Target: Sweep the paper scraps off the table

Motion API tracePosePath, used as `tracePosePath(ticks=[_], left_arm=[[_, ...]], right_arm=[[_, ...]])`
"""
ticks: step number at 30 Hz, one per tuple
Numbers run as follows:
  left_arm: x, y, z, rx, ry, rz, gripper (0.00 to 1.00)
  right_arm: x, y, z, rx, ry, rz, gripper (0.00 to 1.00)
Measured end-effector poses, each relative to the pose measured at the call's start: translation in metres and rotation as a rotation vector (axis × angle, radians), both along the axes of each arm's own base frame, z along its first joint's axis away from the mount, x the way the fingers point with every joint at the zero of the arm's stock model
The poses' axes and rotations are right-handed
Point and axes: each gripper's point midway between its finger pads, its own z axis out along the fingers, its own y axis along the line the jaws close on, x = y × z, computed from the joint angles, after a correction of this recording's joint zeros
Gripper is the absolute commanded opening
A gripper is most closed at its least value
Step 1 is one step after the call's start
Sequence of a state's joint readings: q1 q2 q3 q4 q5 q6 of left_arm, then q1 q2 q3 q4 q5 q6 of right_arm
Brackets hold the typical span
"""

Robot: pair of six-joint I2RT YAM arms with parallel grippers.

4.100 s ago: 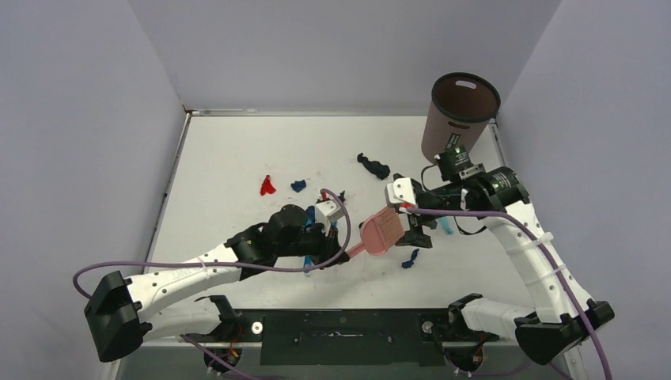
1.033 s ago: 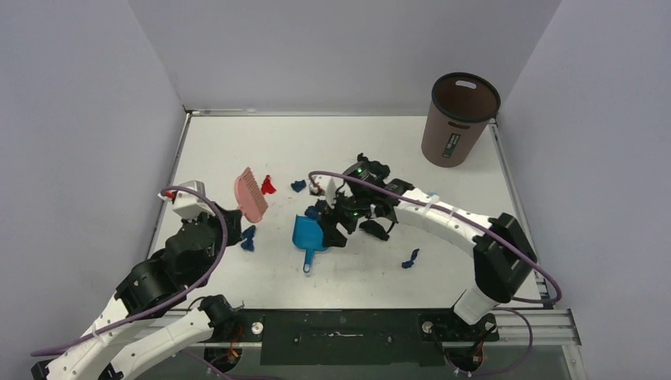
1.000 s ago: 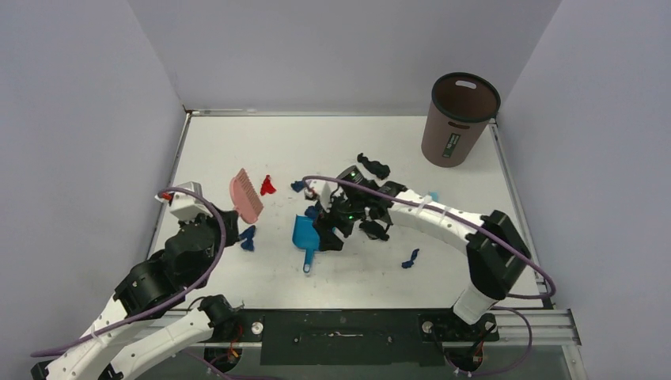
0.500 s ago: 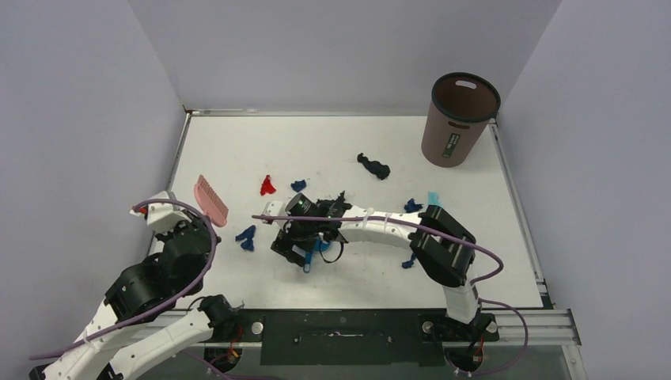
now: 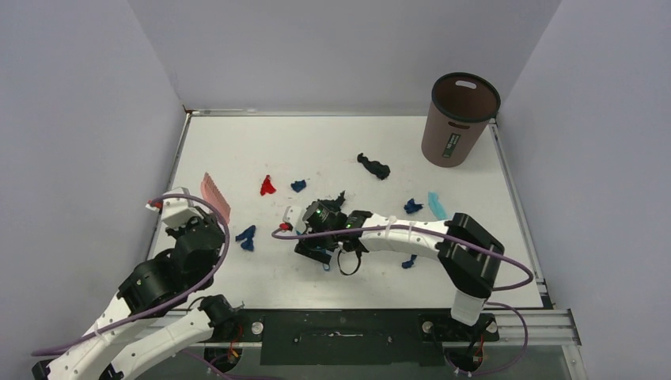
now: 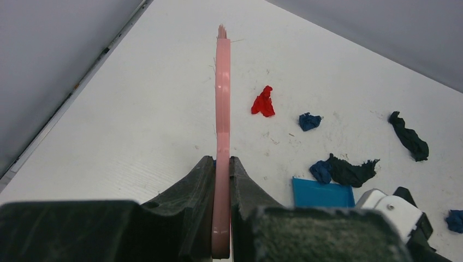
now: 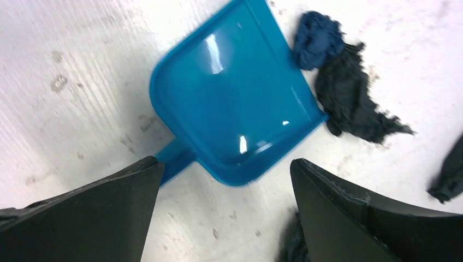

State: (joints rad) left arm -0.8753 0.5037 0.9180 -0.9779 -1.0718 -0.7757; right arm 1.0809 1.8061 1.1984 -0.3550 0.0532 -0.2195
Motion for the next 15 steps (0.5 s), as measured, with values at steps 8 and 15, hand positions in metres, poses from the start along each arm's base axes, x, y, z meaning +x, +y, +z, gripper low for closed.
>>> tracePosePath(ticks=[8,15], left_arm=[[0.021,-0.03,-0.011,0.151,0.107,-0.074,0.0],[0.04,-0.048,-0.005,0.3,0.24,-0.114,0.0]], right_arm=[[0.022,-0.046,0.017,0.038,0.068,-0.075,0.97],[0.002,-0.043,0.032,0.169,0.224,-0.08,0.94]])
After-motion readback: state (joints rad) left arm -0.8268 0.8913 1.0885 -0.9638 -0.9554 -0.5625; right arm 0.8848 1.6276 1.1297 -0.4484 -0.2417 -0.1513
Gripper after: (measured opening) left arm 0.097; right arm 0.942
